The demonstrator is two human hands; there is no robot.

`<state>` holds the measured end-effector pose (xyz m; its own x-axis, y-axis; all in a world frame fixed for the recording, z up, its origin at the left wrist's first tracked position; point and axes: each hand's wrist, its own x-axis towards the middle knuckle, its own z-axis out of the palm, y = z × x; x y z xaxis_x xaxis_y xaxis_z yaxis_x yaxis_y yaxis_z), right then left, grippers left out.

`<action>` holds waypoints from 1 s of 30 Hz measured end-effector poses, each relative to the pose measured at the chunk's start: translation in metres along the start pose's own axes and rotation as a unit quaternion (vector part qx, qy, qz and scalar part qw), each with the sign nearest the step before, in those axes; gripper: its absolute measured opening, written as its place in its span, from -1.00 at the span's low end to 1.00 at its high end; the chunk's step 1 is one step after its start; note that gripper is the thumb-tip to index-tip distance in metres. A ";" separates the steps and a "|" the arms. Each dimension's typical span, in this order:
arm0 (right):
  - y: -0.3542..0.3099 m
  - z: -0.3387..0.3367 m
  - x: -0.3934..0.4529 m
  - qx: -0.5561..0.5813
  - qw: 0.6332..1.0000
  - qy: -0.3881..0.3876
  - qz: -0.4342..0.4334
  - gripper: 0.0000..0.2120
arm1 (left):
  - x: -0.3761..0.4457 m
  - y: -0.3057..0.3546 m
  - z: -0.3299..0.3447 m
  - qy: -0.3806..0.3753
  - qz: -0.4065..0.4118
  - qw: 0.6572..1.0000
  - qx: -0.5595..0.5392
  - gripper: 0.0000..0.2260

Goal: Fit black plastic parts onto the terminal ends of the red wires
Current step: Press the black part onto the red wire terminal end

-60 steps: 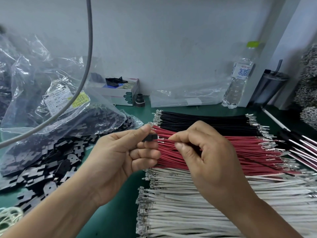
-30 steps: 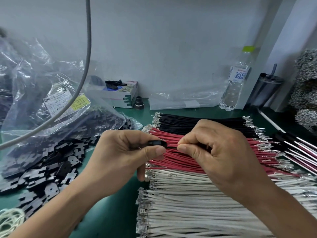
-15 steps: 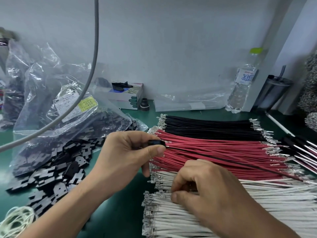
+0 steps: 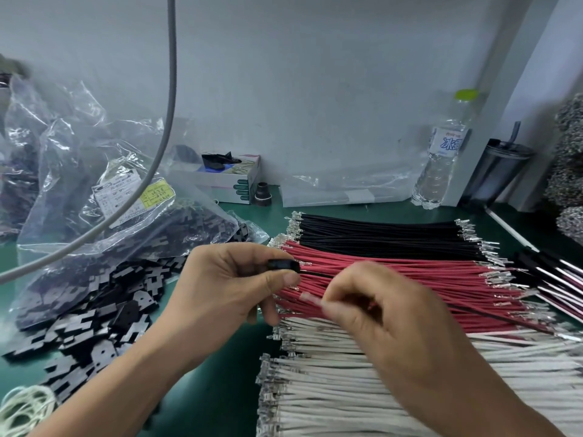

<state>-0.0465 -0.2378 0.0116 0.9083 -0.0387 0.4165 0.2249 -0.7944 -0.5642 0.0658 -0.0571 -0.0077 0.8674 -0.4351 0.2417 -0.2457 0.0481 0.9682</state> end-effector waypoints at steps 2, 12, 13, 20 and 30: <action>0.001 -0.005 0.003 0.034 0.996 0.077 -0.006 -0.92 | 0.001 0.000 -0.001 -0.007 -0.009 1.000 -0.020 -0.84; -0.005 0.004 0.010 -0.119 0.983 0.115 -0.081 -0.88 | -0.002 0.007 0.000 -0.056 -0.001 0.998 -0.040 -0.81; -0.006 0.003 0.011 -0.138 0.978 0.118 -0.099 -0.89 | -0.003 0.007 0.000 -0.061 0.000 0.997 -0.043 -0.82; -0.016 -0.024 0.028 -0.193 0.957 0.104 -0.189 -0.92 | -0.004 0.013 0.000 -0.050 0.018 0.993 -0.102 -0.79; -0.028 -0.030 0.041 -0.123 0.983 0.021 -0.137 -0.91 | -0.007 0.014 0.002 -0.058 0.035 0.993 -0.098 -0.80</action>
<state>-0.0263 -0.2353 0.0665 0.8096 0.1762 0.5599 0.3623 -0.9005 -0.2404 0.0553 -0.0549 0.0040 0.7927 -0.5245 0.3108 -0.2046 0.2513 0.9460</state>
